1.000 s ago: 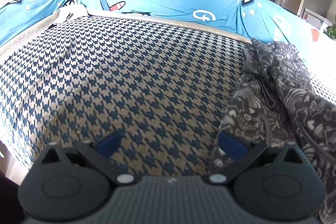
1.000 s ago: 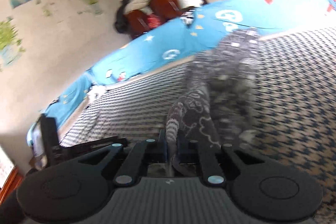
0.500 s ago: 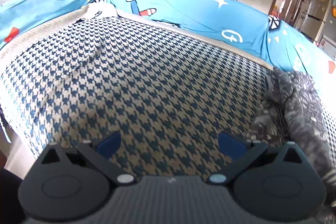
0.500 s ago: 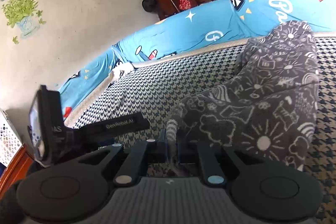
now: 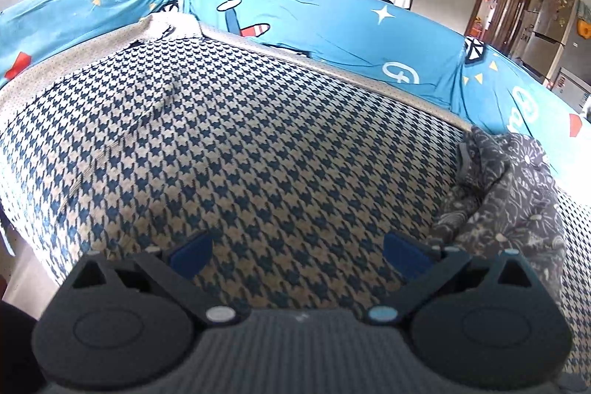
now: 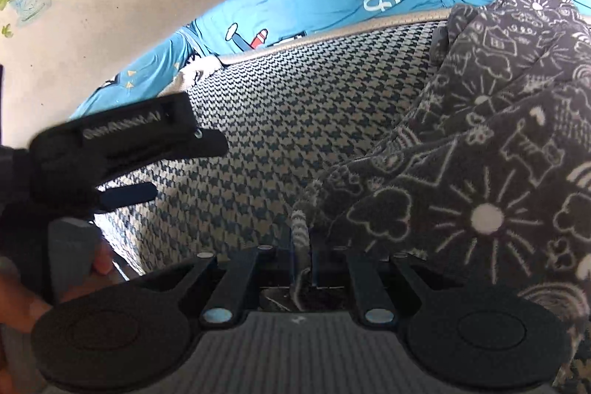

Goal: Fold clothes

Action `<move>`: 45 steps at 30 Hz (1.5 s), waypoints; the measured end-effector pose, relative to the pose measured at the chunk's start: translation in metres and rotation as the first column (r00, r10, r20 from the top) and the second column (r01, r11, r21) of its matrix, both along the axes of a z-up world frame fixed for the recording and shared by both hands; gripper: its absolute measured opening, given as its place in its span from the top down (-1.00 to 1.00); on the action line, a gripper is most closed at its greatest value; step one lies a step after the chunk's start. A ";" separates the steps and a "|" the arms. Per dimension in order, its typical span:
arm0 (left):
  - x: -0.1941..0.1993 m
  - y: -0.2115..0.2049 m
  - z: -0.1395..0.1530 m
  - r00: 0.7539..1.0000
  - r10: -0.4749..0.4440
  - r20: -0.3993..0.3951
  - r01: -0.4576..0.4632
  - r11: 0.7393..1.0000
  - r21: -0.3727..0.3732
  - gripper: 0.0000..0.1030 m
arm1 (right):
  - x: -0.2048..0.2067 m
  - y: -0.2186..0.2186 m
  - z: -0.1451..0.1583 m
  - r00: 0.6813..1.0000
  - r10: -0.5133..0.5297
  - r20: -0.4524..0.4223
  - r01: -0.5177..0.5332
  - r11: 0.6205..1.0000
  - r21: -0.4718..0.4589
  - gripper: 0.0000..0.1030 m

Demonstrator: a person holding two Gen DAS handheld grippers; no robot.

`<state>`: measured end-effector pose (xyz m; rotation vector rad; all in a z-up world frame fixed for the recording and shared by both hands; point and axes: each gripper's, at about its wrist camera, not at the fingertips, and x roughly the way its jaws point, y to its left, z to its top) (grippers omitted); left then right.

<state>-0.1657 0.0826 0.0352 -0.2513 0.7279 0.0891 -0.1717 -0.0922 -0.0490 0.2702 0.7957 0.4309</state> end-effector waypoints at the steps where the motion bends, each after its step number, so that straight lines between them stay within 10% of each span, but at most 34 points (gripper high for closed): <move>1: 0.000 -0.001 0.000 1.000 -0.006 0.000 0.006 1.000 -0.003 -1.00 | 0.001 0.000 -0.003 1.000 0.006 -0.008 -0.006 1.000 0.002 0.71; 14: 0.001 -0.010 -0.002 0.998 -0.057 0.014 0.057 0.998 -0.012 -1.00 | -0.031 -0.016 0.031 0.993 0.096 0.074 -0.094 0.995 -0.029 0.43; 22: 0.002 -0.025 -0.008 0.992 -0.125 -0.007 0.126 0.992 0.010 -1.00 | -0.046 -0.057 0.053 0.988 -0.094 0.122 0.098 0.995 -0.022 0.43; 33: 0.006 -0.048 -0.029 0.979 -0.185 -0.092 0.189 0.981 0.044 -1.00 | -0.057 -0.137 0.036 0.941 -0.331 -0.073 0.337 0.938 0.086 0.35; 45: 0.010 -0.053 -0.042 0.973 -0.177 -0.145 0.188 0.980 0.066 -1.00 | -0.054 -0.147 0.008 0.931 -0.295 -0.216 0.337 0.922 0.192 0.17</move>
